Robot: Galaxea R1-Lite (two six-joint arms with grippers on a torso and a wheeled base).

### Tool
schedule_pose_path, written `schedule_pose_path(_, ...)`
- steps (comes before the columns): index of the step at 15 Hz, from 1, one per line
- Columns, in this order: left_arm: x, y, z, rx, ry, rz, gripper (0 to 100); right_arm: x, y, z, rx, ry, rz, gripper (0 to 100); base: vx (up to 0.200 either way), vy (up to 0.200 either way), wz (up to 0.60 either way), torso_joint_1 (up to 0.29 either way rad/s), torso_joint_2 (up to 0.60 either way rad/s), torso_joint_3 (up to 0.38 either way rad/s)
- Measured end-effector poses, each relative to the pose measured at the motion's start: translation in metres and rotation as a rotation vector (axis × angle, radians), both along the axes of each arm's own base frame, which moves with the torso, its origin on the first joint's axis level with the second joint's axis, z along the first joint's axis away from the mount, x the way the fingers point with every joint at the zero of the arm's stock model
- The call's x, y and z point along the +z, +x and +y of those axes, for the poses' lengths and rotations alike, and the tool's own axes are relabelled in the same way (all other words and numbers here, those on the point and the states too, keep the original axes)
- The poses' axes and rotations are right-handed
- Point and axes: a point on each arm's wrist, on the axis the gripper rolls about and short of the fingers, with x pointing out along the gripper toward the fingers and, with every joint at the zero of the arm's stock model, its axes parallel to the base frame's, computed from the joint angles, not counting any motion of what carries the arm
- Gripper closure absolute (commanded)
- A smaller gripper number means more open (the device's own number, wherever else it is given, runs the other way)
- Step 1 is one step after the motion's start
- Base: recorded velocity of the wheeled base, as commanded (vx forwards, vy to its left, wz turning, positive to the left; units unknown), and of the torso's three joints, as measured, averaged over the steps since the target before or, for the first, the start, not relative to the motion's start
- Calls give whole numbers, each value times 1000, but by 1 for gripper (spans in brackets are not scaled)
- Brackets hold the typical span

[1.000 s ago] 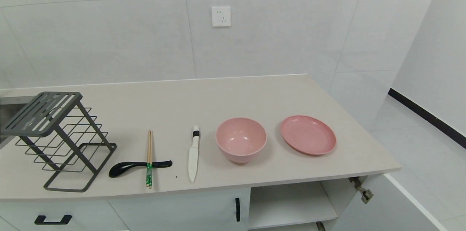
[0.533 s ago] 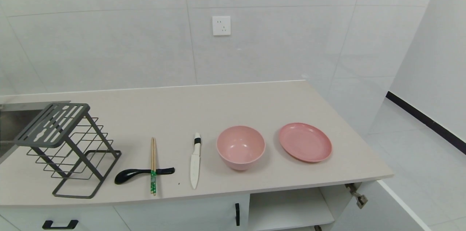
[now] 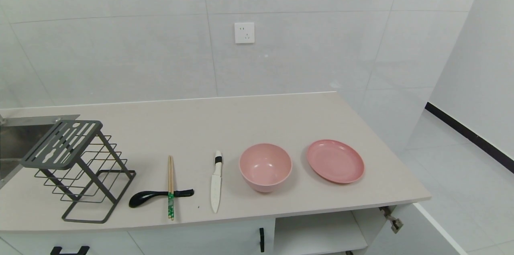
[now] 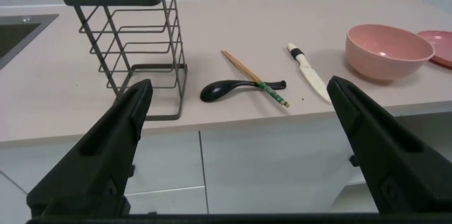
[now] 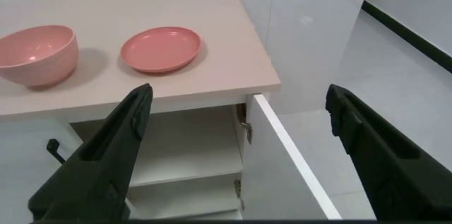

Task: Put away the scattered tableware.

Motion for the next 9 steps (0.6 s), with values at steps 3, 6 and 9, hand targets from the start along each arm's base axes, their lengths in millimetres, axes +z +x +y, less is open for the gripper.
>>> schedule_pose_path(3,0,0,0,2,5,0,0,9,0,0,-3,12,-88,0,0,0,0,0,0,0)
schedule_pose_path(6,0,0,0,1,4,-1,0,27,-1,0,3,40,-256,0,0,0,0,0,0,0)
schedule_pose_path(9,0,0,0,1,5,-2,0,42,-4,5,180,36,-260,0,0,0,0,0,0,0)
